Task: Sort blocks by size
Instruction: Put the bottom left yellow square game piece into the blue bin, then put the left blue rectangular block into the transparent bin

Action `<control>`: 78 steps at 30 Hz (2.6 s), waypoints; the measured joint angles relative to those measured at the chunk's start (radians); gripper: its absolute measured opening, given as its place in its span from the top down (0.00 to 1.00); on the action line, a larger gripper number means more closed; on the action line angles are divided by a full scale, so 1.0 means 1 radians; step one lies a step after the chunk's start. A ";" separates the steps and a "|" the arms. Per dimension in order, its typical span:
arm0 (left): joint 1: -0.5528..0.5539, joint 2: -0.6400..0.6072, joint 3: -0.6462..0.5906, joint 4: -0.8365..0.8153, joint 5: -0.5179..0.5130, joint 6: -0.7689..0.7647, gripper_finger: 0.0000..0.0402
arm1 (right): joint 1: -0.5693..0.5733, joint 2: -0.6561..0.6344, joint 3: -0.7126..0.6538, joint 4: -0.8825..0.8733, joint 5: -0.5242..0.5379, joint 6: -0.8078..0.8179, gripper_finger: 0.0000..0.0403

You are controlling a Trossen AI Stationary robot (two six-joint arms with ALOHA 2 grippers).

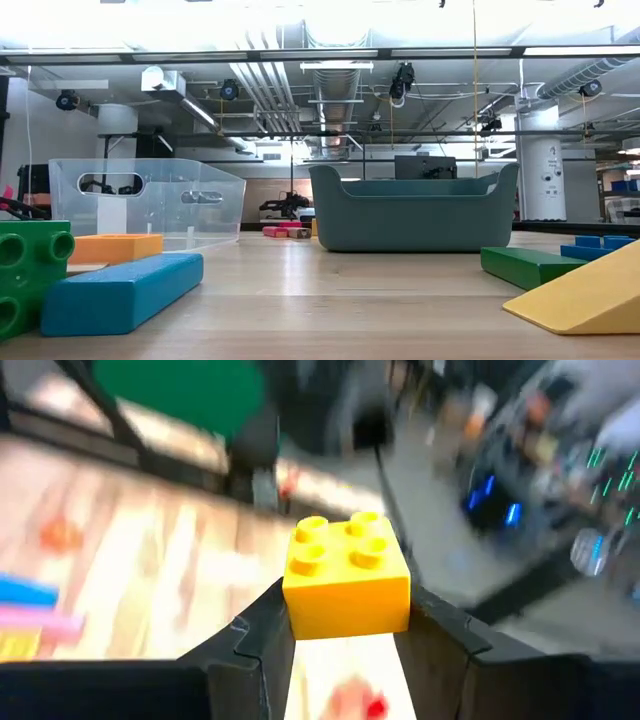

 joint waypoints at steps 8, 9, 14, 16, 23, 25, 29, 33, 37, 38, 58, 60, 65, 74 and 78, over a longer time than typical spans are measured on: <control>0.001 -0.080 0.000 -0.158 -0.071 -0.004 0.69 | -0.042 0.047 -0.038 -0.368 -0.008 0.437 0.60; 0.001 -0.088 0.000 -0.164 -0.091 -0.004 0.69 | -0.043 0.054 -0.051 -0.381 -0.010 0.473 0.59; 0.003 -0.101 0.000 -0.178 -0.157 -0.004 0.69 | -0.060 0.081 -0.098 -0.396 -0.106 0.581 0.56; 0.005 -0.101 0.000 -0.183 -0.159 -0.001 0.69 | -0.068 0.086 -0.111 -0.395 -0.142 0.602 0.54; 0.005 -0.091 0.000 -0.242 -0.119 -0.048 0.69 | -0.088 0.082 -0.126 -0.401 -0.161 0.629 0.49; 0.002 -0.091 0.000 -0.280 -0.064 -0.093 0.69 | -0.088 0.077 -0.122 -0.400 -0.161 0.632 0.48; -0.034 -0.082 0.000 -0.371 0.045 -0.216 0.69 | -0.087 0.064 -0.121 -0.401 -0.163 0.646 0.48; -0.149 -0.047 0.000 -0.425 0.094 -0.413 0.69 | -0.087 0.047 -0.121 -0.401 -0.163 0.672 0.49; -0.301 0.028 0.001 -0.426 0.079 -0.611 0.70 | -0.087 0.037 -0.121 -0.399 -0.160 0.693 0.49; -0.331 0.053 0.001 -0.431 0.066 -0.663 0.70 | -0.087 0.037 -0.121 -0.396 -0.160 0.692 0.49; -0.426 0.551 0.000 -0.513 0.245 -1.051 0.70 | -0.121 0.037 -0.121 -0.386 -0.196 0.573 0.49; -0.426 0.580 0.000 -0.513 0.244 -1.052 0.70 | -0.121 0.037 -0.121 -0.386 -0.197 0.566 0.49; -0.409 0.639 -0.001 -0.524 0.245 -1.040 0.69 | -0.126 0.036 -0.121 -0.385 -0.199 0.553 0.48; -0.377 0.693 -0.002 -0.540 0.245 -1.004 0.57 | -0.138 0.036 -0.121 -0.378 -0.216 0.555 0.46; -0.377 0.708 -0.002 -0.549 0.247 -1.003 0.53 | -0.139 0.036 -0.121 -0.378 -0.216 0.555 0.47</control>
